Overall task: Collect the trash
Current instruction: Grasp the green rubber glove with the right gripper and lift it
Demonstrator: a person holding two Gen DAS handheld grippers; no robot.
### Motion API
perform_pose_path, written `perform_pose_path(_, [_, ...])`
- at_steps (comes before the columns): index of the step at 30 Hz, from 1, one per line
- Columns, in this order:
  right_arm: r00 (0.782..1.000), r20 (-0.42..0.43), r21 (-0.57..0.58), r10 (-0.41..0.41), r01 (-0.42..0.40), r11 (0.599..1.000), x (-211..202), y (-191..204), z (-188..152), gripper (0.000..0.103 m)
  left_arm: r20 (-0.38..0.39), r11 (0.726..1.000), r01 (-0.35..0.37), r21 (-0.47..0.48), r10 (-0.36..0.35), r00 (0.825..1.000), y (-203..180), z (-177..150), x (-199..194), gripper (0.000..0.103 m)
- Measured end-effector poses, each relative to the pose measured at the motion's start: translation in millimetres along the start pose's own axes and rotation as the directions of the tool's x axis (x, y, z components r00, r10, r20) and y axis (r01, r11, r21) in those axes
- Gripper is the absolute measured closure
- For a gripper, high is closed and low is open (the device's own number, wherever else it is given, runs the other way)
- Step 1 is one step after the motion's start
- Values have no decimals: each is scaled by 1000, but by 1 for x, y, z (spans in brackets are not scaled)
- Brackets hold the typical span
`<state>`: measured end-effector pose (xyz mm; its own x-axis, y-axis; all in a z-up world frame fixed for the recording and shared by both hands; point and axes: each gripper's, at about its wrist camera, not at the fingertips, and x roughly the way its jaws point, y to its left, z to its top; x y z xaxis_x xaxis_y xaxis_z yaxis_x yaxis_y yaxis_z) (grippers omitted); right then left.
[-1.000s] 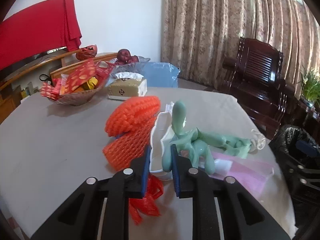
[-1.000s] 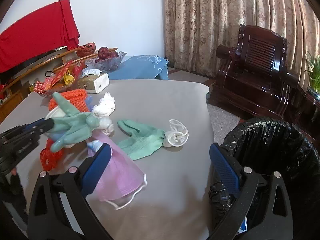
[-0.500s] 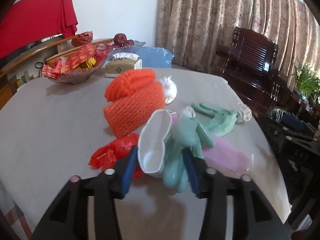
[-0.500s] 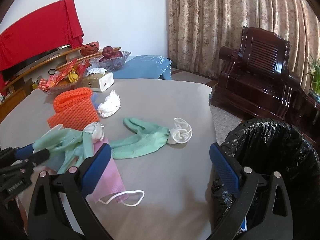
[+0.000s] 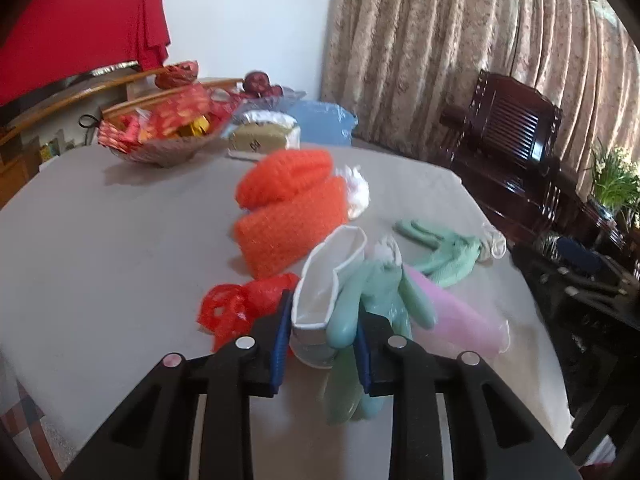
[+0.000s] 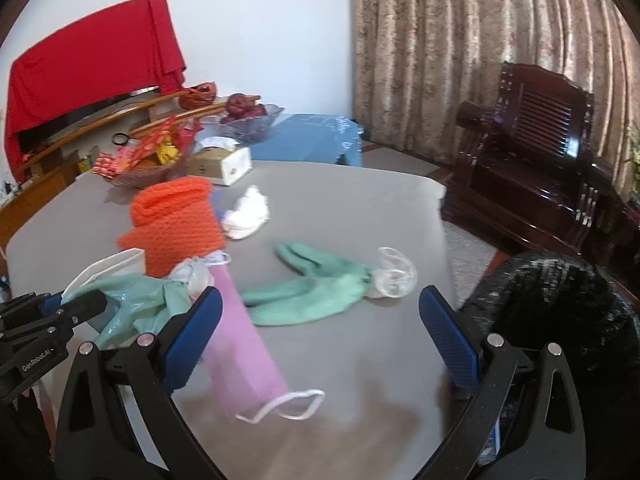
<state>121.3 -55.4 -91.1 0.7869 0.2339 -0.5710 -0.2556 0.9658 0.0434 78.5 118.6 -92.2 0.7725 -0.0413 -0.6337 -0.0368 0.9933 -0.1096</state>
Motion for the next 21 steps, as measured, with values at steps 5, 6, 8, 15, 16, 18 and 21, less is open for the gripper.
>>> perform_pose_path(5, [997,-1,-23,75,-75,997,6,30,5,8,37,998,-53,32,52,998,8,2,-14,75])
perform_pose_path(6, [996,-6,-28,91,-91,995,8,36,5,9,33,998,-60,36,59,998,10,1,-13,75])
perform_pose_path(8, [990,-29,-40,137,-138,990,14,50,3,14,2,998,-63,18,63,998,21,-5,-8,75])
perform_pose_path(15, [966,-123,-86,228,-239,967,24,87,-15,24,-56,997,-63,-45,60,997,46,-21,-1,68])
perform_pose_path(16, [964,-130,-91,232,-245,965,24,92,-16,24,-58,997,-59,-49,57,997,48,-21,-1,66])
perform_pose_path(18, [962,-138,-95,236,-250,964,23,96,-18,24,-55,996,-57,-63,54,997,53,-21,-3,53])
perform_pose_path(21, [959,-155,-100,239,-256,961,24,101,-21,24,-45,996,-32,-81,29,999,58,-22,-9,48])
